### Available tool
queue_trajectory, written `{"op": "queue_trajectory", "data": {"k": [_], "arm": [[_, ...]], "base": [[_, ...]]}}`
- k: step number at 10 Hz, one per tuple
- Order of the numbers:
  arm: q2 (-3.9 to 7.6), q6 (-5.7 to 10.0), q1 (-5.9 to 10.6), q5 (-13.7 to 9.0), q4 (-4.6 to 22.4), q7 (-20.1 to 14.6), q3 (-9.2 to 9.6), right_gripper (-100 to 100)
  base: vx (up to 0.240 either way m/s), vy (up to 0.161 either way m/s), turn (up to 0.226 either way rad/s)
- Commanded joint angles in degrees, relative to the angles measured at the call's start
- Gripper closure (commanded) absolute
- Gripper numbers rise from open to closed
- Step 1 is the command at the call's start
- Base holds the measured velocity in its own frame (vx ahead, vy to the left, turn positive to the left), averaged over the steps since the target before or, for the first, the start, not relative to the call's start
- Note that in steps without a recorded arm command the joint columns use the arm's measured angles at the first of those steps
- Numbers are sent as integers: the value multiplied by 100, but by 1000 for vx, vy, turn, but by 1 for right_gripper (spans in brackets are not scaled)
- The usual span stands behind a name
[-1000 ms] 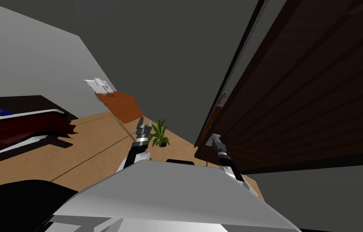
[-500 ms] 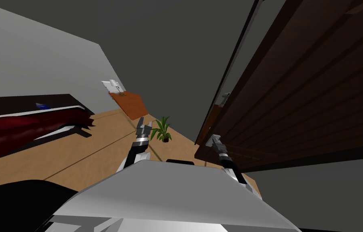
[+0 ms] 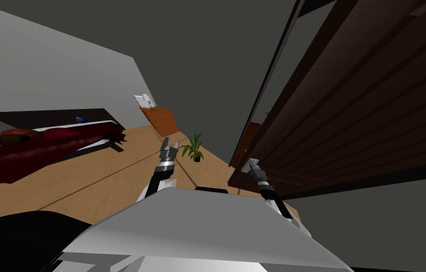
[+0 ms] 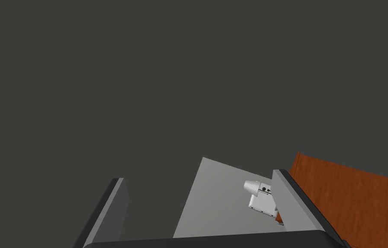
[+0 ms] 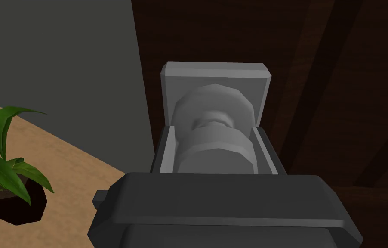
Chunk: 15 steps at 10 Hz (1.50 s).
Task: Pull the door open
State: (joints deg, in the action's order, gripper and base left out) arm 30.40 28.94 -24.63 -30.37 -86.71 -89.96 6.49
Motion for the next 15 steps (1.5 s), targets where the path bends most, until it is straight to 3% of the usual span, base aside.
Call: {"op": "queue_trajectory", "data": {"k": [1, 5, 7, 8, 15], "arm": [[126, 128, -55, 33, 12, -127, 88, 100], [386, 363, -172, 92, 13, -365, 233, 100], [476, 444, -212, 112, 13, -447, 284, 100], [441, 388, -213, 108, 18, -409, 281, 100], [813, 801, -326, 238, 118, -782, 486, 100]], "base": [[-247, -65, 178], [-235, -55, 136], [-188, -85, 116], [-79, -29, 32], [-205, -62, 138]]}}
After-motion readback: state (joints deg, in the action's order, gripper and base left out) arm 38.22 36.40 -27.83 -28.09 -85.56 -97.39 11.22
